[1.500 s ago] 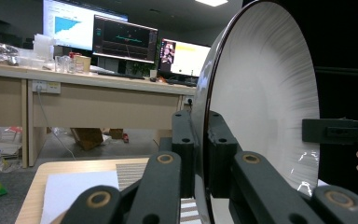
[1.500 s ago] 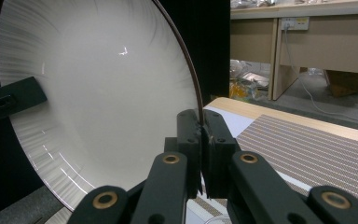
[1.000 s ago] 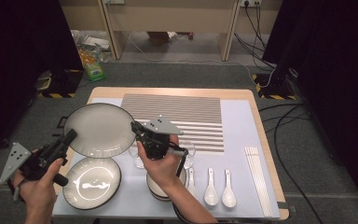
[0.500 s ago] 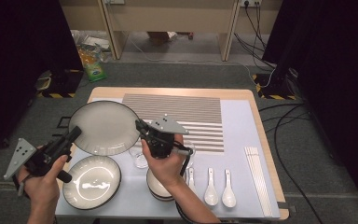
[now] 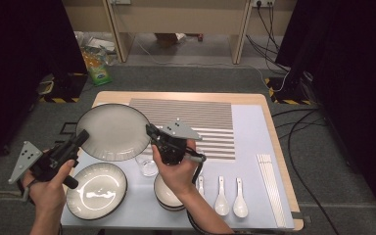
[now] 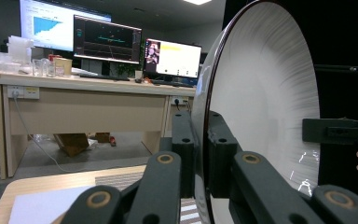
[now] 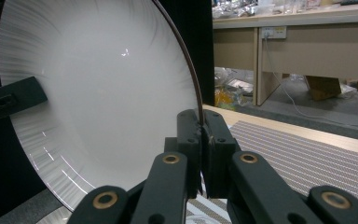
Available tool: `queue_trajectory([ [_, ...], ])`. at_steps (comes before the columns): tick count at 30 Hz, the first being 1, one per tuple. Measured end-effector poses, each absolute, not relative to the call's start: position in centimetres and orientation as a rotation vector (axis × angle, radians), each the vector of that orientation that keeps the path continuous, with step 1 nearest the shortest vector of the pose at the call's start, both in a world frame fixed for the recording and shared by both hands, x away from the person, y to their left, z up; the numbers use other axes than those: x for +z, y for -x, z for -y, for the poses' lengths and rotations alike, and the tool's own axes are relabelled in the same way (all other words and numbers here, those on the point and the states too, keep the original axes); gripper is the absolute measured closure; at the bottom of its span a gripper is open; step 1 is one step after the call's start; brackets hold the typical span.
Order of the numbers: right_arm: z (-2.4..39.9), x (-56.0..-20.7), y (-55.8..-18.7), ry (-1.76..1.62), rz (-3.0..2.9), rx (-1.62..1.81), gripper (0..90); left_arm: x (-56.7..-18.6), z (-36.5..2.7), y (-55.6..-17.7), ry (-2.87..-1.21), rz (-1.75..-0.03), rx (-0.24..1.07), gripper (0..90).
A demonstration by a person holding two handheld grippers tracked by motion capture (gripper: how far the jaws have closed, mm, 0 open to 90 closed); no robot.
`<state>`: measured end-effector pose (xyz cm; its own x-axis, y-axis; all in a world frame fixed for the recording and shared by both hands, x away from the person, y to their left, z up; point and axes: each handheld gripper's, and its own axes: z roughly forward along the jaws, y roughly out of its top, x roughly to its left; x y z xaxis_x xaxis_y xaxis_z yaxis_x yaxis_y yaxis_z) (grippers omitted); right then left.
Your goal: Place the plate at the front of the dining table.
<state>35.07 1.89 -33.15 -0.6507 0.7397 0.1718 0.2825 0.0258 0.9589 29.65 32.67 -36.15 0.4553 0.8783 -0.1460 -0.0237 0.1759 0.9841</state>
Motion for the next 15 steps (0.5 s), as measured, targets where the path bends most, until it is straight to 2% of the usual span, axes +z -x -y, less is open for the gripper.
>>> queue_trajectory([
  [15, -1.03, -33.01, -35.25, -1.052, -1.914, 1.662, 87.1, -35.74, -31.89, -30.3, -1.241, -0.877, 0.768, 84.1],
])
